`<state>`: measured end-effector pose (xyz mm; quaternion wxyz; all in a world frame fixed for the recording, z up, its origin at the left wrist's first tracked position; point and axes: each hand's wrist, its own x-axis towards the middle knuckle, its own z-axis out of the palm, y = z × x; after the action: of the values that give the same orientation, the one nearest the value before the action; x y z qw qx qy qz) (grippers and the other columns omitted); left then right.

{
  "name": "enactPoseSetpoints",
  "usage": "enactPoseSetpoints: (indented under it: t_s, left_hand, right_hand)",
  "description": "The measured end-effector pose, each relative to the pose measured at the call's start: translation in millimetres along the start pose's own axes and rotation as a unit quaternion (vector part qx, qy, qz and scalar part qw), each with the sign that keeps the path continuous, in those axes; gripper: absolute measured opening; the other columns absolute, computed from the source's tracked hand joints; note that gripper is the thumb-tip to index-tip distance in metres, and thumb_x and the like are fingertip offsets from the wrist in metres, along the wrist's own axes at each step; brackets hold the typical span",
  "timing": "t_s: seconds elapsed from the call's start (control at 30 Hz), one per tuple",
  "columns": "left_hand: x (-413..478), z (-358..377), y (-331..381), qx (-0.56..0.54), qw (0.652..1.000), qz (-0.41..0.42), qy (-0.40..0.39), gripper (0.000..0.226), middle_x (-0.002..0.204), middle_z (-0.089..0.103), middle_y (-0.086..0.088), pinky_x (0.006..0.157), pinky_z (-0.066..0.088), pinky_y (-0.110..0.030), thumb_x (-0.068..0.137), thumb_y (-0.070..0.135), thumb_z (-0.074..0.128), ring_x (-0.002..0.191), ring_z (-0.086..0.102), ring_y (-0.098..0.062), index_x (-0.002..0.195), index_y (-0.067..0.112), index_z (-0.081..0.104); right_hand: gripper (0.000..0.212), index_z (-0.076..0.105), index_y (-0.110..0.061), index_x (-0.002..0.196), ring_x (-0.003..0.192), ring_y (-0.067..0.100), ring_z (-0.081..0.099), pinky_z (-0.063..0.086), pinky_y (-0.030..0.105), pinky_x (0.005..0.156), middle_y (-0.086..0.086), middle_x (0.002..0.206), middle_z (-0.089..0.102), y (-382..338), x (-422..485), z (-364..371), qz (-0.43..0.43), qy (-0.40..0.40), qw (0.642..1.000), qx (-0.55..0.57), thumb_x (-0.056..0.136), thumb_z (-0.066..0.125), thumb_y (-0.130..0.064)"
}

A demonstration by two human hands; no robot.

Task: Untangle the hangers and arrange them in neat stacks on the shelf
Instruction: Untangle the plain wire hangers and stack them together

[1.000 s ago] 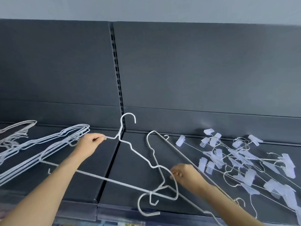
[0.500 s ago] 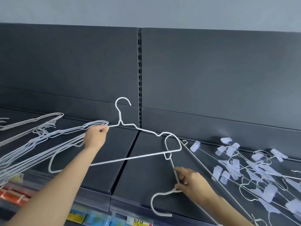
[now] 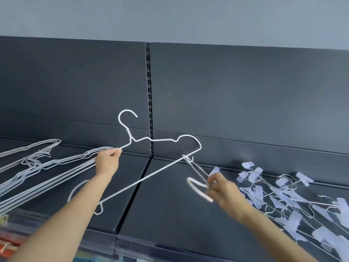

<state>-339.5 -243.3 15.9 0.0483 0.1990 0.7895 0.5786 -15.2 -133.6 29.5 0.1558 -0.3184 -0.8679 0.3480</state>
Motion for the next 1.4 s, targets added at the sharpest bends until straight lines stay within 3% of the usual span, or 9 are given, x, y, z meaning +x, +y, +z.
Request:
enactPoseSetpoints:
  t_s: [0.07, 0.2, 0.3, 0.37, 0.53, 0.73, 0.97, 1.1, 1.4]
  left_hand:
    - [-2, 4, 3, -0.003, 1.0, 0.003, 0.001, 0.026, 0.093, 0.063, -0.009, 0.082, 0.038, -0.028, 0.091, 0.015, 0.055, 0.087, 0.051, -0.02, 0.108, -0.002, 0.066]
    - [-7, 9, 15, -0.024, 1.0, 0.013, -0.007, 0.025, 0.108, 0.064, -0.016, 0.088, 0.038, -0.029, 0.092, 0.014, 0.052, 0.102, 0.056, -0.03, 0.109, -0.001, 0.065]
    - [-11, 13, 27, -0.032, 0.999, 0.026, -0.012, 0.024, 0.108, 0.065, -0.015, 0.087, 0.039, -0.03, 0.091, 0.012, 0.052, 0.101, 0.057, -0.029, 0.106, -0.001, 0.066]
    - [-12, 15, 33, -0.031, 0.999, 0.031, -0.016, 0.024, 0.103, 0.066, -0.013, 0.084, 0.039, -0.03, 0.091, 0.012, 0.053, 0.093, 0.056, -0.025, 0.104, -0.001, 0.068]
    - [-22, 19, 49, -0.038, 0.998, 0.037, -0.034, 0.022, 0.111, 0.066, -0.017, 0.087, 0.04, -0.03, 0.09, 0.011, 0.055, 0.108, 0.057, -0.032, 0.103, -0.001, 0.068]
    - [-37, 26, 70, -0.025, 0.995, 0.069, -0.073, 0.022, 0.109, 0.067, -0.01, 0.087, 0.042, -0.029, 0.09, 0.012, 0.055, 0.101, 0.059, -0.025, 0.104, 0.001, 0.068]
    - [-49, 26, 94, 0.037, 0.98, 0.151, -0.123, 0.02, 0.082, 0.056, -0.005, 0.078, 0.039, -0.029, 0.09, 0.014, 0.055, 0.08, 0.05, -0.02, 0.098, 0.006, 0.071]
    - [-49, 22, 97, 0.093, 0.97, 0.201, -0.101, 0.022, 0.076, 0.051, -0.003, 0.075, 0.039, -0.032, 0.091, 0.018, 0.054, 0.077, 0.046, -0.019, 0.074, 0.009, 0.065]
    - [-38, -41, 75, 0.112, 0.982, 0.144, -0.043, 0.013, 0.068, 0.052, -0.008, 0.068, 0.039, -0.031, 0.088, 0.017, 0.058, 0.069, 0.046, -0.018, 0.076, 0.022, 0.061]
  right_hand:
    - [0.028, 0.042, -0.031, 0.078, 0.067, 0.009, 0.059, 0.044, 0.018, 0.063, -0.002, 0.074, 0.068, -4, 3, -21, 0.02, 0.019, 1.0, -0.005, 0.087, 0.05, -0.006]
    - [0.025, 0.061, -0.026, 0.062, 0.053, 0.024, 0.056, 0.048, 0.03, 0.051, -0.004, 0.054, 0.057, 1, 11, -58, 0.084, 0.136, 0.987, -0.031, 0.082, 0.057, -0.011]
    - [0.029, 0.061, -0.021, 0.06, 0.048, 0.014, 0.05, 0.043, 0.015, 0.047, 0.002, 0.056, 0.058, 7, 12, -69, 0.082, 0.184, 0.979, 0.041, 0.081, 0.059, -0.002]
    - [0.018, 0.066, -0.009, 0.071, 0.04, 0.004, 0.044, 0.034, 0.009, 0.037, 0.001, 0.055, 0.057, 7, 10, -72, 0.072, 0.165, 0.981, 0.076, 0.084, 0.057, -0.001]
    - [0.017, 0.064, 0.002, 0.075, 0.039, 0.003, 0.041, 0.031, 0.007, 0.038, 0.0, 0.056, 0.057, 11, 13, -73, 0.089, 0.11, 0.985, 0.099, 0.087, 0.054, -0.004]
    - [0.018, 0.064, 0.0, 0.074, 0.039, 0.004, 0.037, 0.033, 0.012, 0.042, -0.007, 0.05, 0.053, 11, 17, -62, 0.069, 0.061, 0.986, 0.139, 0.088, 0.055, -0.008]
    - [0.021, 0.066, -0.011, 0.071, 0.042, 0.006, 0.037, 0.031, 0.013, 0.044, -0.007, 0.044, 0.052, 1, 17, -53, 0.034, 0.01, 0.982, 0.187, 0.087, 0.055, -0.004]
    - [0.026, 0.064, -0.016, 0.067, 0.043, 0.006, 0.038, 0.031, 0.016, 0.045, -0.007, 0.045, 0.052, -5, 10, -48, 0.012, -0.028, 0.982, 0.189, 0.088, 0.054, -0.004]
    - [0.022, 0.064, -0.006, 0.075, 0.045, 0.006, 0.04, 0.034, 0.017, 0.048, -0.006, 0.049, 0.051, -27, 19, -38, -0.027, 0.025, 0.96, 0.277, 0.092, 0.048, -0.006]
